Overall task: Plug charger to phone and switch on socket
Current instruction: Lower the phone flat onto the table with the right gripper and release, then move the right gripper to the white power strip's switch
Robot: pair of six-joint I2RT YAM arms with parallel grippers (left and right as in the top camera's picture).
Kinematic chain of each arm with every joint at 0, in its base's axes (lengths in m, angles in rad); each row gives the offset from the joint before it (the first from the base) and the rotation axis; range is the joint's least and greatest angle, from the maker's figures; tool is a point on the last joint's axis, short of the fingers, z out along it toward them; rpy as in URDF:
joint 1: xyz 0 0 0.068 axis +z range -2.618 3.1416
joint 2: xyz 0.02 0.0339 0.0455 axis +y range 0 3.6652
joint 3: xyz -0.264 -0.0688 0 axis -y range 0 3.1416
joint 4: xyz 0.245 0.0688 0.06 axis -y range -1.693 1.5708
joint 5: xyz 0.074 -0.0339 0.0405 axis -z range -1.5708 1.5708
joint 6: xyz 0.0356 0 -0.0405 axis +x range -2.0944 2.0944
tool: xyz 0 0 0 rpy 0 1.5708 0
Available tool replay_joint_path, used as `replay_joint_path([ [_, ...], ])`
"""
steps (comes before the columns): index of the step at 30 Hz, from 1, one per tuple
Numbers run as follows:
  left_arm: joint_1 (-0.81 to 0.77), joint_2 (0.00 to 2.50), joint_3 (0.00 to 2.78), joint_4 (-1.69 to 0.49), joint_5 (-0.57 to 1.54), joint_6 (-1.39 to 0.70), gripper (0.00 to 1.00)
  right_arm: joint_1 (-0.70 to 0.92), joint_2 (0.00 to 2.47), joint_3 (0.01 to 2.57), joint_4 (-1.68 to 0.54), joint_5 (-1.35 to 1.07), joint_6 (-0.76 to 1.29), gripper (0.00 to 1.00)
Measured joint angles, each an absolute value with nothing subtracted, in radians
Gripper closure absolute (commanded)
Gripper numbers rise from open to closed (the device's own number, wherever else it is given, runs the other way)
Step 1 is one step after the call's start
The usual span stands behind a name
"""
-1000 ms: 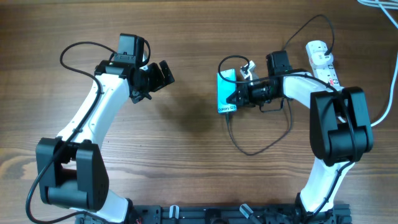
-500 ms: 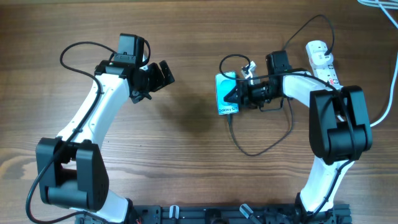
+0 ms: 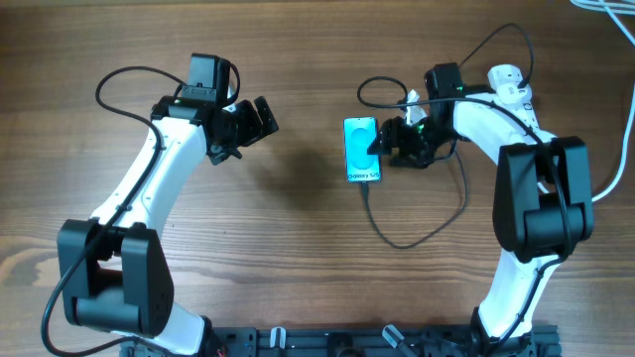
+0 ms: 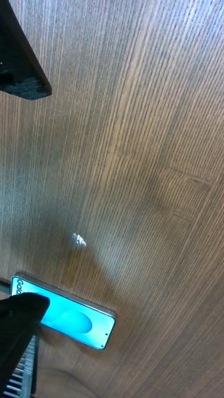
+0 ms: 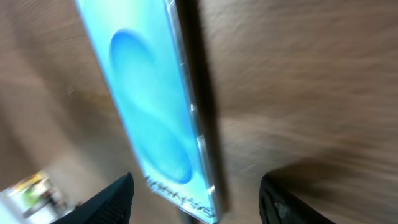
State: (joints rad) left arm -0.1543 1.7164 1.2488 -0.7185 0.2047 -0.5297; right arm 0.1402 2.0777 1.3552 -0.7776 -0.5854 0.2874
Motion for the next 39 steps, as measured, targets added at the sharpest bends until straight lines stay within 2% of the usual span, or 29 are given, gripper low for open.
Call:
replay_joint_path([
  [5,-0.154,1.716,1.249,-0.719,0.205,-0.530,0.00,0.141,2.071,1.384,-0.806,-0.448,0.234,0.30],
  [10,-0.154,1.716,1.249,-0.718,0.204,-0.530,0.00,0.140,2.074,1.513,-0.997,-0.344,0.156,0.28],
  [15,-0.154,1.716,1.249,-0.719,0.202,-0.530,0.00,0.118,2.052,1.732,-1.131,-0.176,0.133,0.17],
  [18,-0.154,1.716,1.249,-0.719,0.202,-0.530,0.00,0.048,2.027,1.765,-1.148,-0.092,0.141,0.15],
  [25,-0.154,1.716,1.249,-0.719,0.202,-0.530,0.00,-0.284,2.021,1.767,-1.117,-0.018,0.191,0.11],
  [29,-0.154,1.716,1.249,-0.719,0.202,-0.530,0.00,-0.415,2.021,1.767,-1.041,-0.014,0.197,0.10],
  [33,-0.154,1.716,1.249,-0.719,0.202,-0.530,0.00,-0.490,2.021,1.767,-0.986,-0.010,0.198,0.09],
  [39,-0.154,1.716,1.249,-0.719,0.202,-0.530,0.00,-0.498,2.021,1.766,-0.930,-0.010,0.197,0.08],
])
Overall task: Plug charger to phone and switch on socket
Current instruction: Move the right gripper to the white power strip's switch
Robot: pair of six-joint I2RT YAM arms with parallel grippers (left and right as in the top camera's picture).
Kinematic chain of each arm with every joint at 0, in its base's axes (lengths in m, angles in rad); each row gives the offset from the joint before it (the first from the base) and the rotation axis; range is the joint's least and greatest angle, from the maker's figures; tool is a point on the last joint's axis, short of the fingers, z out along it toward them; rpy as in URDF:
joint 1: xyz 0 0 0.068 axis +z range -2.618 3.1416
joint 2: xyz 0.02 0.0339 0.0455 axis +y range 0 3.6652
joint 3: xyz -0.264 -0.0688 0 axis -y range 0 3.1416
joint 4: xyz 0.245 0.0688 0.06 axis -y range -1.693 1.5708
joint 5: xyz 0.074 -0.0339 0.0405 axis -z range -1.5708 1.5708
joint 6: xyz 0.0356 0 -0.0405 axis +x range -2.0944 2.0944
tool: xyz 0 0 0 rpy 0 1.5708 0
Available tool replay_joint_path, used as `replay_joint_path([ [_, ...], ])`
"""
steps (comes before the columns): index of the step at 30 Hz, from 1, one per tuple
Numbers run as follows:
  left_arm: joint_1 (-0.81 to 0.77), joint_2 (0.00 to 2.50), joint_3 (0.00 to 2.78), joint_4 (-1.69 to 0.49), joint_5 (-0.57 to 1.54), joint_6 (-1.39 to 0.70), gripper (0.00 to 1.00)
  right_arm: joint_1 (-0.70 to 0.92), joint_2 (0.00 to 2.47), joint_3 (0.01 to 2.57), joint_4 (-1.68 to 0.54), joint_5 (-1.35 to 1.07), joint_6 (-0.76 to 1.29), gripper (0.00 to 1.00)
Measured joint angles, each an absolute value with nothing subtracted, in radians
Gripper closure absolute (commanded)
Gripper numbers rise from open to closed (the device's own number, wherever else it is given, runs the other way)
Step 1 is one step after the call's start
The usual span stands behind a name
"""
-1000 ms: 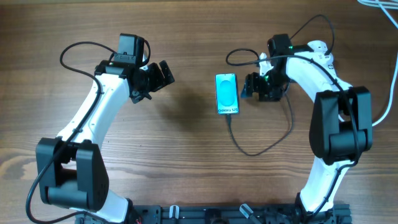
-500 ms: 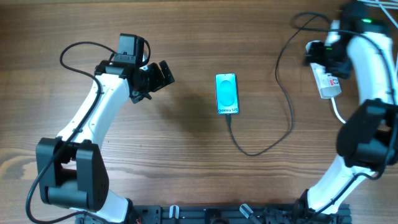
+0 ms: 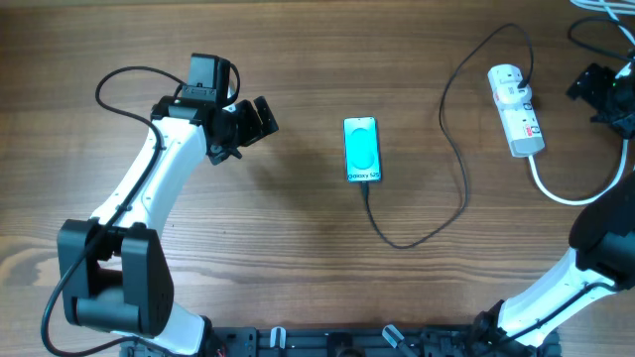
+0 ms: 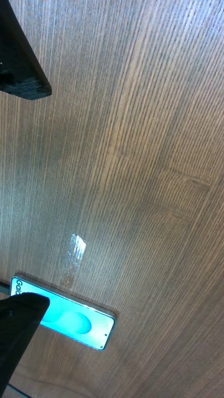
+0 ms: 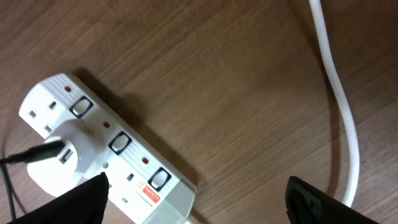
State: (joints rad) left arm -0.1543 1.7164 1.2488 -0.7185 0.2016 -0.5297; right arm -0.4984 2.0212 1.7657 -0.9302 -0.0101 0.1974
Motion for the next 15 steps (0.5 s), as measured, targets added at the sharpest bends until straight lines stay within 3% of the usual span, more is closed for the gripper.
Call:
replay_joint_path([
  [15,-0.154,1.716,1.249,-0.719,0.202,-0.530,0.00,-0.498,2.027,1.448,-0.526,-0.133,0.129,0.04],
])
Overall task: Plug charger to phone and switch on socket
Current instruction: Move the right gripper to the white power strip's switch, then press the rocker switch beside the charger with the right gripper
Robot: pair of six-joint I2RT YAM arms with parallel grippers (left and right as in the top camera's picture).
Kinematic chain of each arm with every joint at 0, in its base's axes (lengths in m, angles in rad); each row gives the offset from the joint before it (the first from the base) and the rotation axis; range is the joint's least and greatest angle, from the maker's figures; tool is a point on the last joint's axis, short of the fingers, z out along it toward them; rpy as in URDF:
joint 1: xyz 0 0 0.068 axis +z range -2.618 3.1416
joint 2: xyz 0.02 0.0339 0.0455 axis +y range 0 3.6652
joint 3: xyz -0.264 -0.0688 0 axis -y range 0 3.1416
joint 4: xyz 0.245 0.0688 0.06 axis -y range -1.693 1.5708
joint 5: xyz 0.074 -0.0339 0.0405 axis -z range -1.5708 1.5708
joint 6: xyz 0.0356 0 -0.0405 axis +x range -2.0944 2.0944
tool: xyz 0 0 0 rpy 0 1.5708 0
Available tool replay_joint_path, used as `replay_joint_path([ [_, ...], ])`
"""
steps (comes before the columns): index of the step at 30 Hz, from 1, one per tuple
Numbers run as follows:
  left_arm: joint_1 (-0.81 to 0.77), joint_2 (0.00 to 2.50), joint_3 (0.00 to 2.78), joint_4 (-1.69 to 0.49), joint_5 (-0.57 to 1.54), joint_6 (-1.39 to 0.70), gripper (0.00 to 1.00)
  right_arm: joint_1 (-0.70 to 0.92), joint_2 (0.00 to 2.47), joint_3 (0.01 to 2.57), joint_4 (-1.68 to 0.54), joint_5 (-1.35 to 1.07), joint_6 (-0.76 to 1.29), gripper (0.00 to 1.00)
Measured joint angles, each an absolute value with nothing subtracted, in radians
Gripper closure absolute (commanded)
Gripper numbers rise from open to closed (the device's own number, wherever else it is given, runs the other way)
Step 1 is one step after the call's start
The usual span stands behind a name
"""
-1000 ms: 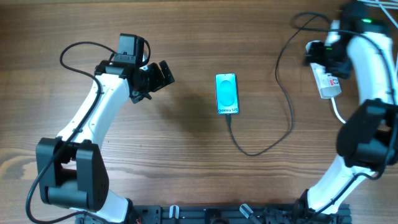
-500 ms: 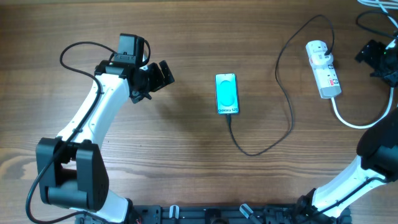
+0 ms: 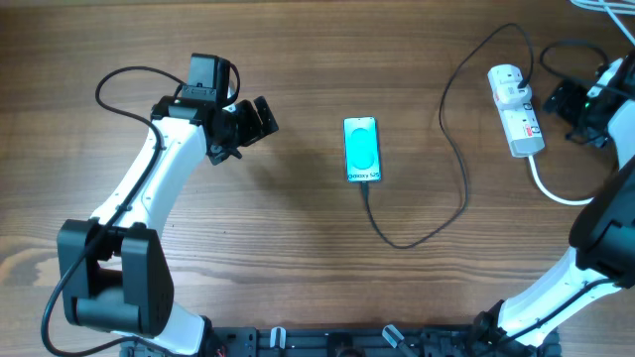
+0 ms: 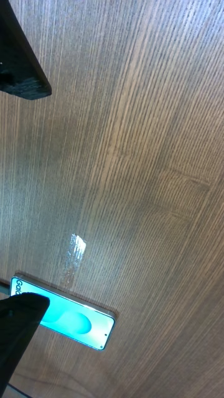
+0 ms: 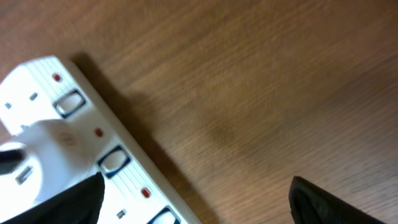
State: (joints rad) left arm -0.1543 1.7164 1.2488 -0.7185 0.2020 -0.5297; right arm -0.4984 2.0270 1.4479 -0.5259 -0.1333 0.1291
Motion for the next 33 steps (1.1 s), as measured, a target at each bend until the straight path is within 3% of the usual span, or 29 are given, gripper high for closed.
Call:
replay_joint_path([
  [13,-0.154,1.716,1.249,-0.719,0.202,-0.530,0.00,-0.498,2.032,1.318,-0.315,-0.139,0.099,0.00],
  [33,-0.154,1.716,1.249,-0.719,0.202,-0.530,0.00,-0.499,2.072,1.317,-0.251,-0.221,-0.006,0.00],
])
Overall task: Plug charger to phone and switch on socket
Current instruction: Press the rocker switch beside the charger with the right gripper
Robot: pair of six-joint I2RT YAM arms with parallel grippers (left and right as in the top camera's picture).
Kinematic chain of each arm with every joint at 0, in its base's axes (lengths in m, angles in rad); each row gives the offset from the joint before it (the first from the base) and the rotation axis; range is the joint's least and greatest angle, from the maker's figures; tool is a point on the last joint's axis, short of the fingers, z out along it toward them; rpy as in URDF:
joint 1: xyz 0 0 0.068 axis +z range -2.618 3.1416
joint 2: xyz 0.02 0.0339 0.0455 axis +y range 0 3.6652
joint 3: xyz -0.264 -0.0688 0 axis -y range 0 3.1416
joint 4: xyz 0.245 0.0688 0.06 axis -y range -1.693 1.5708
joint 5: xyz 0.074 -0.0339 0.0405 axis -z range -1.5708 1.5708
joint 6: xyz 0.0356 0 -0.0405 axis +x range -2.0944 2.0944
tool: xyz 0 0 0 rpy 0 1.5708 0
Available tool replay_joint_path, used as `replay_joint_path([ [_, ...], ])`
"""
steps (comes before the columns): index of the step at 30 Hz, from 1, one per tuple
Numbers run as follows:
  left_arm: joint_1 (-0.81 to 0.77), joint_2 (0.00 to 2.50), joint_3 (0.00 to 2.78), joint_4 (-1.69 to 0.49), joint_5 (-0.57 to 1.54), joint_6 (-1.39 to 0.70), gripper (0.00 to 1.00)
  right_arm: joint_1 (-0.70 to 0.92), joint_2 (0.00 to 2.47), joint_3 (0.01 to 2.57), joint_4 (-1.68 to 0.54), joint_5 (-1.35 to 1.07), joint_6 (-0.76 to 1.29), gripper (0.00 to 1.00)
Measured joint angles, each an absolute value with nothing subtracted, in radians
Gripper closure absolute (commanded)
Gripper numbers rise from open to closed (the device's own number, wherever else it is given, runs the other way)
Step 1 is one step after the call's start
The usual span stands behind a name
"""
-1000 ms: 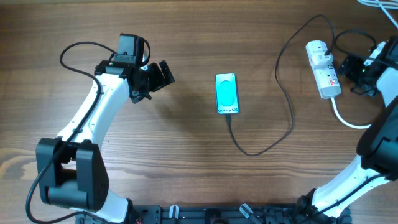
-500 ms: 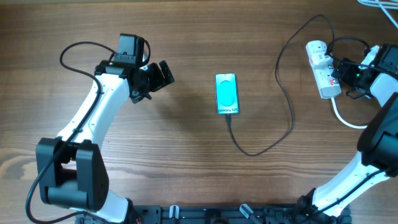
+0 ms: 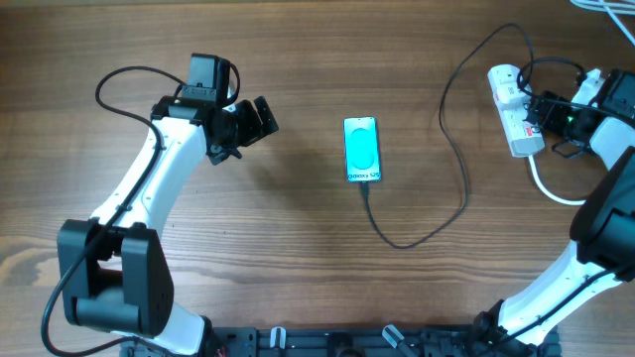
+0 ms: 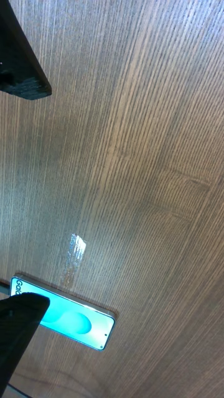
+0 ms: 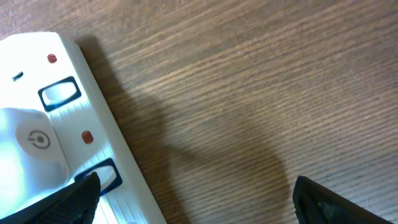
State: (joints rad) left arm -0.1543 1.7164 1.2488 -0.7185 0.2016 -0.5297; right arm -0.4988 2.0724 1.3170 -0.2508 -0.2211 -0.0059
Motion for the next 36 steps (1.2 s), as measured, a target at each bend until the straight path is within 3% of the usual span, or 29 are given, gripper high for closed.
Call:
replay_joint_path([
  [36,-0.154,1.716,1.249,-0.719,0.202,-0.530,0.00,-0.508,2.076,1.296,-0.245,-0.284,-0.030,0.01],
])
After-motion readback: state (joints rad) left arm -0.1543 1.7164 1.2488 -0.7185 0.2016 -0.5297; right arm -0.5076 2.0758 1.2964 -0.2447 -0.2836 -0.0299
